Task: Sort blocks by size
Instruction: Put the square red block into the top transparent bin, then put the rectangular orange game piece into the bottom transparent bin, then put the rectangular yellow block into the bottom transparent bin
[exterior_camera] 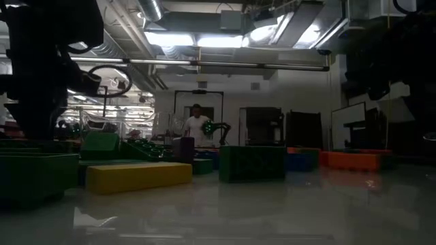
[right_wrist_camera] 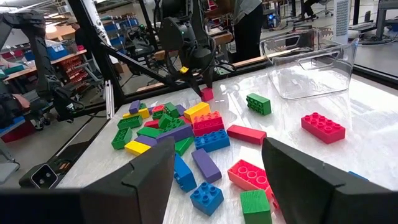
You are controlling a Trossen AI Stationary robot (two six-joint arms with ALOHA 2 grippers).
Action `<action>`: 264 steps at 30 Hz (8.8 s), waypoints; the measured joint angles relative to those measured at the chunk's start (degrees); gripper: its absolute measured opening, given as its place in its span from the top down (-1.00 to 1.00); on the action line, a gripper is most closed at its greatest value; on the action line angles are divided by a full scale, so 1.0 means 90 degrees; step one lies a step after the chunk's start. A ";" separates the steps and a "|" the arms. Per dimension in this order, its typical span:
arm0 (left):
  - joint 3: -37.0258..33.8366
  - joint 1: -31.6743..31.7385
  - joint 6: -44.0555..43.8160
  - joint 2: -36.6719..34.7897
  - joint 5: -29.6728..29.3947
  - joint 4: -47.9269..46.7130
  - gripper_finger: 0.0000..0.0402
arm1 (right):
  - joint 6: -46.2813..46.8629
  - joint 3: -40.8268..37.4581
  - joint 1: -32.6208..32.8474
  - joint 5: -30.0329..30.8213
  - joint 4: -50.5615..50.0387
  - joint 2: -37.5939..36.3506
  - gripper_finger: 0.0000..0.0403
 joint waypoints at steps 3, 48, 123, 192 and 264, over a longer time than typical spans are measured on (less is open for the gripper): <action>0.0000 0.0000 0.0136 0.0203 -0.0017 0.0062 0.20 | 0.0000 -0.0001 -0.0001 0.0000 0.0000 -0.0001 -0.20; 0.0000 0.4323 0.2702 -0.0600 -0.1353 0.4762 0.27 | 0.0000 -0.0002 -0.0002 0.0588 0.0388 0.0060 -0.20; 0.0000 0.4772 0.2425 -0.0381 -0.1258 0.4776 -0.02 | 0.1957 0.5927 0.0357 -0.2135 -0.3734 0.9023 0.31; 0.0233 0.4404 0.2964 -0.0977 0.0274 0.5057 -0.02 | 0.4167 0.6392 0.4132 -0.0481 -0.4289 0.9845 -0.28; 0.0332 0.0464 0.5813 0.1282 0.0504 0.3145 0.42 | 0.1150 0.7548 0.3320 0.1615 -0.3706 0.9520 -0.28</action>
